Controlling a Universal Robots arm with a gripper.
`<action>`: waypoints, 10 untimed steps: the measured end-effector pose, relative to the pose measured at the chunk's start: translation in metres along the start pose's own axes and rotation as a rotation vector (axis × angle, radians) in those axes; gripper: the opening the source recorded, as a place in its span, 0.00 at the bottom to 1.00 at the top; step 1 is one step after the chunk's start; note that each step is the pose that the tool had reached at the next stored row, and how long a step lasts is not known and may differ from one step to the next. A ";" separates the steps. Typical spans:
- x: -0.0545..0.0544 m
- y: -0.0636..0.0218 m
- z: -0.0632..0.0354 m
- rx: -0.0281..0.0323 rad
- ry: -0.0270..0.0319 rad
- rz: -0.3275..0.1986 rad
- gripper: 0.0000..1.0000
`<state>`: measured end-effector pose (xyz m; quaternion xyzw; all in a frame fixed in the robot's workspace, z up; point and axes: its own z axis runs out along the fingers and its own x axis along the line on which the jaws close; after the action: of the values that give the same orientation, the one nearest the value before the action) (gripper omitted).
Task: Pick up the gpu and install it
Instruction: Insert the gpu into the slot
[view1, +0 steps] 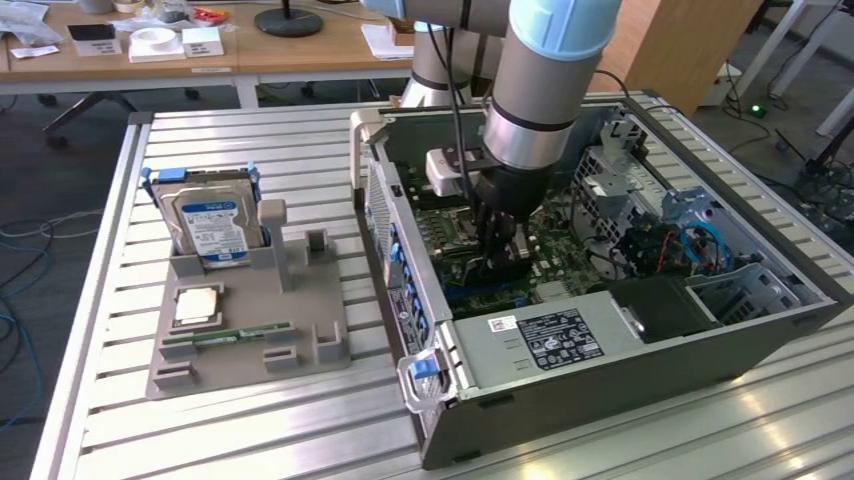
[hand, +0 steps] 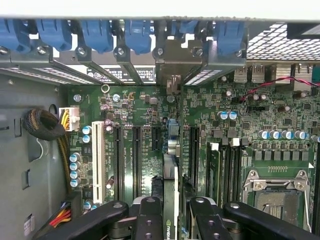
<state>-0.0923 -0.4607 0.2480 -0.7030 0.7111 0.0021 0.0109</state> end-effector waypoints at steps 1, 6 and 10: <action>0.000 0.0002 0.0001 -0.0001 0.0000 0.000 0.25; 0.000 0.0012 0.0002 -0.0001 0.0000 0.000 0.25; 0.000 0.0013 0.0002 -0.0001 0.0000 0.000 0.25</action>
<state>-0.0936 -0.4607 0.2478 -0.7030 0.7111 0.0022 0.0109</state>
